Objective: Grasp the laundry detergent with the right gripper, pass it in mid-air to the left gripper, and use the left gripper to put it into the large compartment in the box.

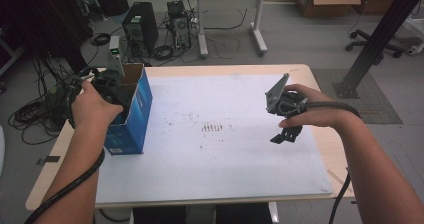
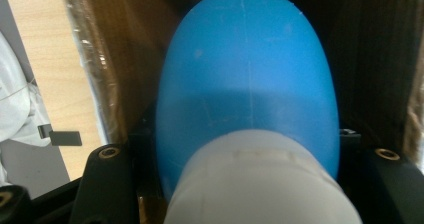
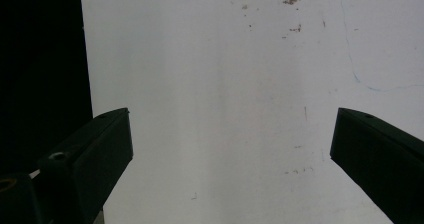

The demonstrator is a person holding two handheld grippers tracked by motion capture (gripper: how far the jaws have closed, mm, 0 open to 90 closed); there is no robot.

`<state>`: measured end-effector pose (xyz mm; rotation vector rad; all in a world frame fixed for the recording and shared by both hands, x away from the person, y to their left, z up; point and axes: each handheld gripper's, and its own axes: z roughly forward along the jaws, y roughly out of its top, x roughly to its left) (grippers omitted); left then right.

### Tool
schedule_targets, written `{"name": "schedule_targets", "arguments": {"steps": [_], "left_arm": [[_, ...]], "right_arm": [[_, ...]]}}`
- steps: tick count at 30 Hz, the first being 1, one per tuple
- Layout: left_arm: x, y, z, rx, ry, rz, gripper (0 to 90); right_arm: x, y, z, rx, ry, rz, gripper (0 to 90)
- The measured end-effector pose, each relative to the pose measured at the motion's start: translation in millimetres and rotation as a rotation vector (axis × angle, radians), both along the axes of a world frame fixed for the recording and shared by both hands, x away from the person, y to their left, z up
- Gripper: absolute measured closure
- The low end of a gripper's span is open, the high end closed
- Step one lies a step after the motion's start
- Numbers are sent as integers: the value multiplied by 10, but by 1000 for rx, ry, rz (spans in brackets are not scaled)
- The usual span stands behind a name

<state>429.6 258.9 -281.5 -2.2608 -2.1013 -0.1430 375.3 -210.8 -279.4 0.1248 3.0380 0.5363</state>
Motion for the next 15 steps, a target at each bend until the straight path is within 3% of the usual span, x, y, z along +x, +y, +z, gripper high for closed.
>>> {"name": "schedule_targets", "arguments": {"steps": [15], "left_arm": [[5,30,-37,-11,-11,-2,385]], "right_arm": [[-30,-28,20,2,1,-5,34]]}}
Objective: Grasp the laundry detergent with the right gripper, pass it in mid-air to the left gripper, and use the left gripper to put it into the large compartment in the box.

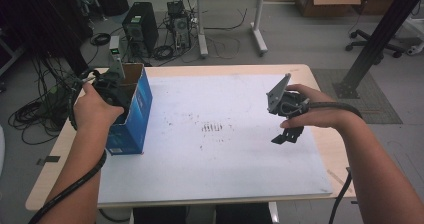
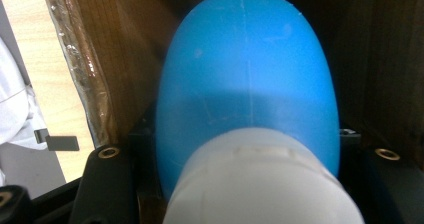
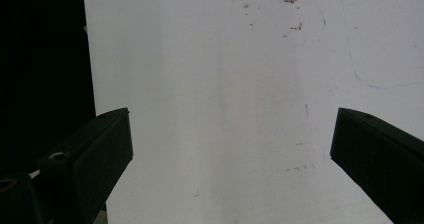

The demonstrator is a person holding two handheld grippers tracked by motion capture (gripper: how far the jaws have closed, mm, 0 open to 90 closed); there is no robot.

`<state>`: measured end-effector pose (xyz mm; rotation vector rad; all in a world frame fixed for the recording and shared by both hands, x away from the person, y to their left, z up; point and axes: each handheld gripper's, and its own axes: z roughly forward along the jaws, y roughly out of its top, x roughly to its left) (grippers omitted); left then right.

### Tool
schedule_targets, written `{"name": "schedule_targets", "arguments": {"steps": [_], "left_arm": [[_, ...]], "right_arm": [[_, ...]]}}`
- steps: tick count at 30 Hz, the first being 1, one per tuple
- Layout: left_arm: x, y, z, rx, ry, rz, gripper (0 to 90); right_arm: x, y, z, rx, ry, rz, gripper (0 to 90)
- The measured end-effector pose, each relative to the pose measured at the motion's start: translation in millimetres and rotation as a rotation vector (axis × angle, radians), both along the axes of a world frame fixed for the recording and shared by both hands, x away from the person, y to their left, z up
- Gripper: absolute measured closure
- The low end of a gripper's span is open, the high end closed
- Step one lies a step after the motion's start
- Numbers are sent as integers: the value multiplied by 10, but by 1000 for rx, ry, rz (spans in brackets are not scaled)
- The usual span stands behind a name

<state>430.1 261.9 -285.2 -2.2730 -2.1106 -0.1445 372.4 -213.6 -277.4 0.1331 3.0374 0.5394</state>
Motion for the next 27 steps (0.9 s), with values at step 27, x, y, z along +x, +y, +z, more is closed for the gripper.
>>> {"name": "schedule_targets", "arguments": {"steps": [27], "left_arm": [[-4,4,-2,-13,-18,-10,326]], "right_arm": [[17,-50,-44,-8,16,-8,34]]}}
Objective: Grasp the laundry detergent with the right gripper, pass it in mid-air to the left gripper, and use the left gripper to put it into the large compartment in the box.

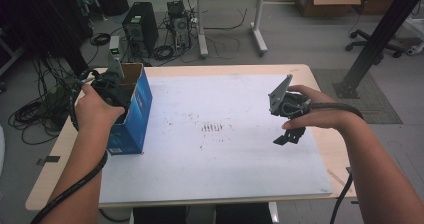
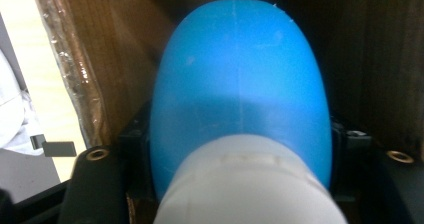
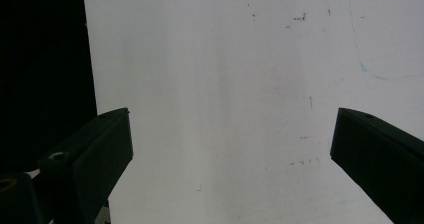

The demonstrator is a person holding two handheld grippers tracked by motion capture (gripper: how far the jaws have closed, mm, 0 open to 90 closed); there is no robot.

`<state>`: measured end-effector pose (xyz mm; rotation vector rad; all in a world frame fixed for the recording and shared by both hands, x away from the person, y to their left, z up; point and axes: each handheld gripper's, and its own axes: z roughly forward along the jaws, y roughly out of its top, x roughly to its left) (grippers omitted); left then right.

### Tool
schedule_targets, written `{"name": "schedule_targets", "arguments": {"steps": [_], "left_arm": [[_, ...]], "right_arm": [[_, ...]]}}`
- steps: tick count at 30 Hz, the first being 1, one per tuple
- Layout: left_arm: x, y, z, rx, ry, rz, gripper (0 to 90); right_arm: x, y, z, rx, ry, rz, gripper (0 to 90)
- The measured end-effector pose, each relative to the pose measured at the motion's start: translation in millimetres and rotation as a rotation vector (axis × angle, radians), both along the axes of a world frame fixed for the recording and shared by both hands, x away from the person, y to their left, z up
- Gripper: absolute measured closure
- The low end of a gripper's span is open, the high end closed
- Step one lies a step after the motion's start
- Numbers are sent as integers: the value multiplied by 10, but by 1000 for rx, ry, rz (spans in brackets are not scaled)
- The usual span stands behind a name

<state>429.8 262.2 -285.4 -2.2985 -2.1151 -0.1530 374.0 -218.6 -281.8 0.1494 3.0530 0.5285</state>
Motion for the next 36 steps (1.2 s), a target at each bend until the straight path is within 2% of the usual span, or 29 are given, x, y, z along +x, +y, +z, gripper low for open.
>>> {"name": "schedule_targets", "arguments": {"steps": [7,15,27,32,36], "left_arm": [[-4,-29,13,10,0,-8,294],[-20,-20,68,-2,-6,-9,291],[-83,-28,320,20,-37,-9,271],[-115,-11,382,-1,-34,-4,231],[-146,-11,454,9,-49,-10,213]], "right_arm": [[-3,-9,-11,1,3,0,33],[-6,-8,-23,-2,6,0,34],[2,35,-18,4,9,12,34],[-7,50,-14,6,7,18,34],[-18,51,-11,6,5,18,33]]}}
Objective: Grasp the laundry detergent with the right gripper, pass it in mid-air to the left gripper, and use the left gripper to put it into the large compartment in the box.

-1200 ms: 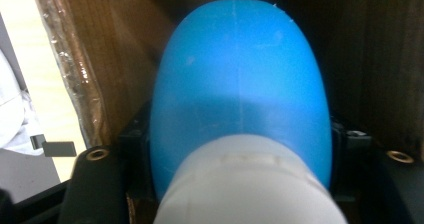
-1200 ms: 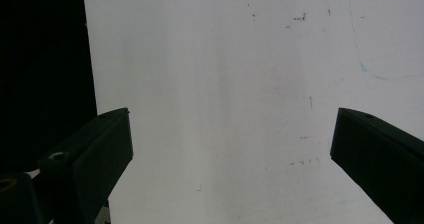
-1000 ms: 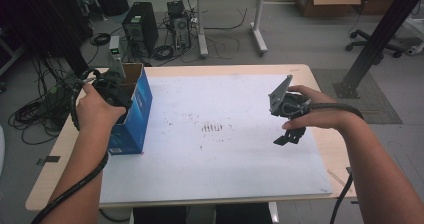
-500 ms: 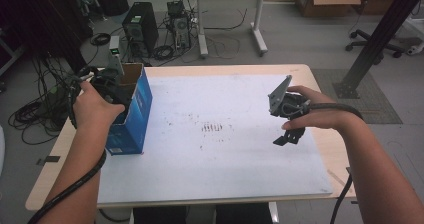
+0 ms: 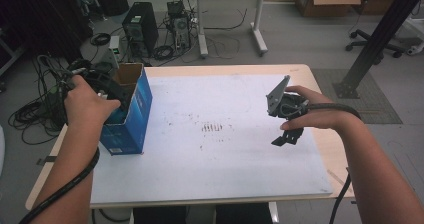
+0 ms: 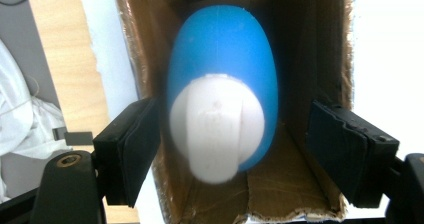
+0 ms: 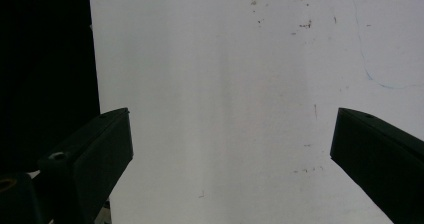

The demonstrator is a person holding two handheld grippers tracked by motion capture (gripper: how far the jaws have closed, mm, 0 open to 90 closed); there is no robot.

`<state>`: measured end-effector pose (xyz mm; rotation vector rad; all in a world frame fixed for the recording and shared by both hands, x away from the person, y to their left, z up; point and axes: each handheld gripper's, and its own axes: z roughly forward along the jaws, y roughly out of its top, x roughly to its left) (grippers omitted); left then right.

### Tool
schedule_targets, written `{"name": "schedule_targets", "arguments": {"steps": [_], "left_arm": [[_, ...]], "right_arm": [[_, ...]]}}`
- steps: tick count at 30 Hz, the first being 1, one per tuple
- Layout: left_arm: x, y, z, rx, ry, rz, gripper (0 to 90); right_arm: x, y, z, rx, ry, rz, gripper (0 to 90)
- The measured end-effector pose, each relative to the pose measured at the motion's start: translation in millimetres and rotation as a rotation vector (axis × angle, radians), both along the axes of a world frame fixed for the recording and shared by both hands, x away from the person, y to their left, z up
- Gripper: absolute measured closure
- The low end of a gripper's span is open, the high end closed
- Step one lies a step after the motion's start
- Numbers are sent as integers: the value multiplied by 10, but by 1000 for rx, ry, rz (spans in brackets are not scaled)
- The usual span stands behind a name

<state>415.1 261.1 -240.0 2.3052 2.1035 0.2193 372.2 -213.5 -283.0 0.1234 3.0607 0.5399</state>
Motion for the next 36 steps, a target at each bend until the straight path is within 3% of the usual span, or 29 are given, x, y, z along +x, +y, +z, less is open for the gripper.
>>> {"name": "schedule_targets", "arguments": {"steps": [7,13,16,21,27,30,32,34,36], "left_arm": [[-65,-63,165,12,-41,-38,178],[-86,-131,248,15,-49,-67,144],[-107,-166,312,6,-81,-91,140],[-123,-266,372,6,-76,-166,27],[-173,-392,471,18,-95,-230,2],[-200,-489,534,9,-99,-294,2],[-220,-572,579,-29,-101,-353,2],[-245,-690,634,-70,-95,-448,2],[-282,-827,687,-52,-95,-538,2]], "right_arm": [[-24,-7,6,-1,3,2,33],[-41,-2,22,-2,1,3,34],[-50,-2,37,0,0,2,34],[-61,-2,46,0,-1,2,34],[-70,-1,51,1,-2,4,34],[-78,2,60,2,-4,6,34],[-85,4,74,1,-5,7,34],[-92,8,91,3,-7,9,34],[-95,13,116,2,-10,12,34]]}}
